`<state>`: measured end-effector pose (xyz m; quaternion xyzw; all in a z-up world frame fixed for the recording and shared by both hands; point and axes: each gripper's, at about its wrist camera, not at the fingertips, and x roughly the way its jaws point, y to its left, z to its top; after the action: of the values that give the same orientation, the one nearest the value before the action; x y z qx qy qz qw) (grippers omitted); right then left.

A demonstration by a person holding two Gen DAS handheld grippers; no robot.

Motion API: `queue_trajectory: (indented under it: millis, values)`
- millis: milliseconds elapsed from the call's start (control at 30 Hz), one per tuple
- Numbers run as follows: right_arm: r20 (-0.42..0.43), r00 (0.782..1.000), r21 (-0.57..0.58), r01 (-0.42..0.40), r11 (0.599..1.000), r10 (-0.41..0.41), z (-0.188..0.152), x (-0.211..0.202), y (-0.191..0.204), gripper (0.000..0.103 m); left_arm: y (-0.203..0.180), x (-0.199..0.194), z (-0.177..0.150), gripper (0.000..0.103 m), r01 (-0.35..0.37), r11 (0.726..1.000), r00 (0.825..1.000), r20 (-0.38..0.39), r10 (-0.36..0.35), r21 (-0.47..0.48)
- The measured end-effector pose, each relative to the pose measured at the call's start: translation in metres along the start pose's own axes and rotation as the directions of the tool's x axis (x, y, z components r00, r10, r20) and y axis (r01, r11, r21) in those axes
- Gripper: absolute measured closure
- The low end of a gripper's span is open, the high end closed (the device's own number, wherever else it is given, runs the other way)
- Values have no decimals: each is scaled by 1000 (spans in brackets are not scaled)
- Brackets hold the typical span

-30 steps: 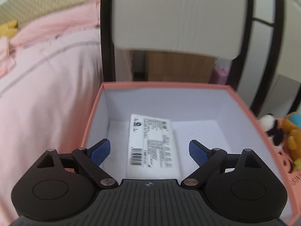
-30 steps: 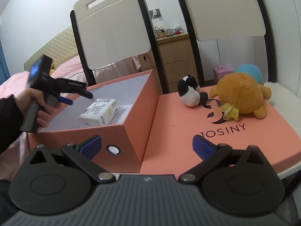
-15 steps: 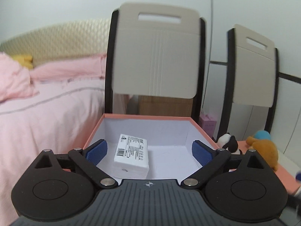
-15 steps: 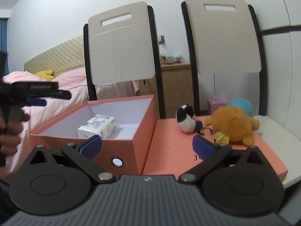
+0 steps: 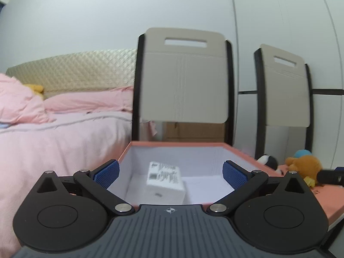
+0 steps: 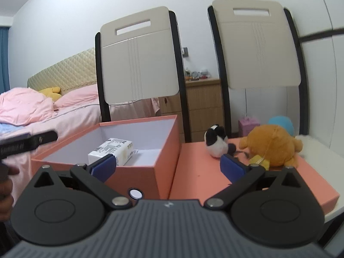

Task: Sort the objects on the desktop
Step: 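Reach the right tool to the orange plush toy and grasp it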

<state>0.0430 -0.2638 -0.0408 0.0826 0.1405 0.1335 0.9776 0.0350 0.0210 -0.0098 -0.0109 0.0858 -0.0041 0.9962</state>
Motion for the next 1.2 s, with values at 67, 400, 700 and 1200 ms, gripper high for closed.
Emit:
queue_trajectory:
  millis: [67,400,700,1200]
  values:
    - [-5,1000,12,8,1000,-7,1,6,1,0,1,1,0,0,34,999,999,-6,-34,-11]
    - [-37,999,45,27,999,-26,7,17,6,0,3,-1,-5,0,21,1000,1000,0,-21,-18]
    - [-14,994,-5,109,994,-109,40,30,-14,0,2,-2,-8,0,18,1000,1000,1,-18,-14]
    - [25,946,11,323,946,-323,65,126,-107,0,3,1,-11,0,3,1000,1000,-13,-3,-23]
